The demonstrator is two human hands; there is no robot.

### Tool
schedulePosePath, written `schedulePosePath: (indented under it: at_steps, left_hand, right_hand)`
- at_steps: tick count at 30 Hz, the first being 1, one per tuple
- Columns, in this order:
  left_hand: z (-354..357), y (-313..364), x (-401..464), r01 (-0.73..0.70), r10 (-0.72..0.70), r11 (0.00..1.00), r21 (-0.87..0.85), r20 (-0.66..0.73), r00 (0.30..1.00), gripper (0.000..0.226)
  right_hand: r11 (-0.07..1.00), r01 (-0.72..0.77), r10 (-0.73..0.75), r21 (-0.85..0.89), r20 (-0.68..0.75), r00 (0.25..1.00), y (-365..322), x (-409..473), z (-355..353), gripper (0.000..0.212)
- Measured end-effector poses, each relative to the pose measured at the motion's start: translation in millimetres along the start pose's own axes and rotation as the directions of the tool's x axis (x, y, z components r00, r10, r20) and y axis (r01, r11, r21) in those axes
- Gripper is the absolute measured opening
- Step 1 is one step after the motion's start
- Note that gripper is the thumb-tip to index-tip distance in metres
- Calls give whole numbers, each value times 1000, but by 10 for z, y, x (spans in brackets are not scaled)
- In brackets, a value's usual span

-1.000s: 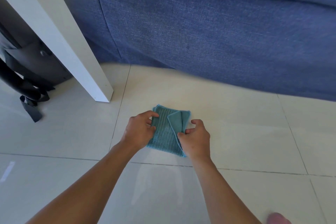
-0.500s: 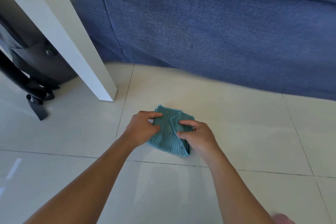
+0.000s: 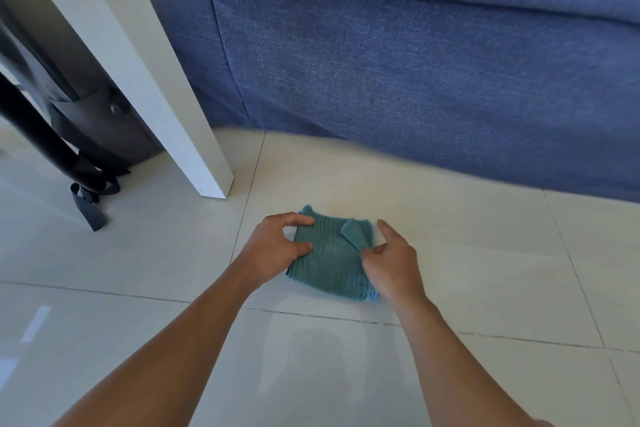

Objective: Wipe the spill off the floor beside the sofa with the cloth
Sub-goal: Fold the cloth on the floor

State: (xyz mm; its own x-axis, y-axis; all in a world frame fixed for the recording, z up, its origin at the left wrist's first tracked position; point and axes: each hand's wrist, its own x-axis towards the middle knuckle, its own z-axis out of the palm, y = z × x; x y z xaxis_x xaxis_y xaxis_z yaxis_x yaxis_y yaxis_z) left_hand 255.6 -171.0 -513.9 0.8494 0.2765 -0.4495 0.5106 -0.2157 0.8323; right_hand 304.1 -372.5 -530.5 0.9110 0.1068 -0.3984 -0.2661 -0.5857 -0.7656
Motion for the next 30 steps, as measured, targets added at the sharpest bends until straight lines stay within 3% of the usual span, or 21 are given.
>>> schedulePosePath:
  at_steps: [4,8,12,15,19,22,26,30]
  left_hand:
    - [-5,-58,2,3,-4,999,36,10,1000,44]
    - [-5,-78,-9,-20,20,999,34,8,1000,41]
    - [-24,-57,-21,-6,5,1000,30,37,999,28]
    - [-26,-64,-19,14,-14,1000,21,45,999,26]
    - [-43,-102,-12,54,-54,999,4,73,996,27]
    - [-54,-121,4,94,-94,996,0,110,989,24]
    - [-63,-86,-25,97,-93,995,-26,123,988,27]
    - [-89,-6,-76,72,-69,997,-28,114,991,39]
  right_hand:
    - [998,-51,53,33,-45,998,23,-62,6,50]
    - [999,31,-31,-9,14,999,33,-95,155,63]
    - [997,4,5,72,-127,992,101,1,155,53]
    - [991,7,14,136,-155,988,135,-15,152,46]
    - [985,77,-60,154,-112,992,124,-60,188,51]
    - [990,61,-57,127,-35,998,99,-65,184,27]
    - [998,3,-11,60,127,992,36,-5,142,28]
    - [999,-17,10,36,186,983,-79,74,71,20]
